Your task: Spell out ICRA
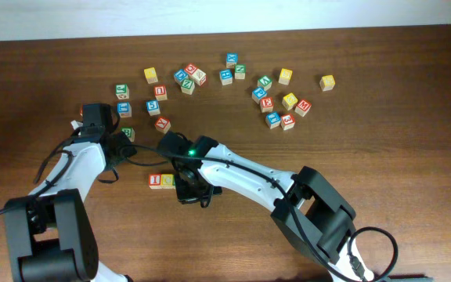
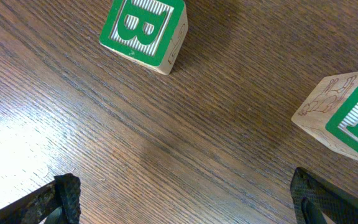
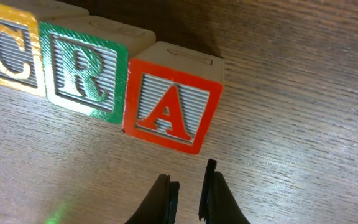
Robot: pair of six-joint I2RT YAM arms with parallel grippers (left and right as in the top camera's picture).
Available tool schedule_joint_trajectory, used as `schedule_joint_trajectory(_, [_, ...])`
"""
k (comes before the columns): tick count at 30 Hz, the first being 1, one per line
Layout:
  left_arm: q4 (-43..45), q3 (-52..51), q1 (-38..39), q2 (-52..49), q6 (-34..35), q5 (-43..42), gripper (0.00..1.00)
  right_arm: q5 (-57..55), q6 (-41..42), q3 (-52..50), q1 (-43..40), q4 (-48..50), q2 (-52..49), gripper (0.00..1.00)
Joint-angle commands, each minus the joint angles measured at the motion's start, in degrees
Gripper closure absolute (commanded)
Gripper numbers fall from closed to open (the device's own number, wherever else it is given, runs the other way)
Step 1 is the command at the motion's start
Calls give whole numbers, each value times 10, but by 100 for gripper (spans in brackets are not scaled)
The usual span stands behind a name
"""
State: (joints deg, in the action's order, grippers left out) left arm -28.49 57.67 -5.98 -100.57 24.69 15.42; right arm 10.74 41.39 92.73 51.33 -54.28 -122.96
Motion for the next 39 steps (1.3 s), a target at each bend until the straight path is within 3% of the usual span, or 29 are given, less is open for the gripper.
schedule_joint_trajectory(1, [-1,6,-1,-5,1,0,1,9,-4,4,1,3,-2,91])
schedule_joint_trajectory(39, [-1,6,-1,-5,1,0,1,-42,-4,-12,17,12,-2,94])
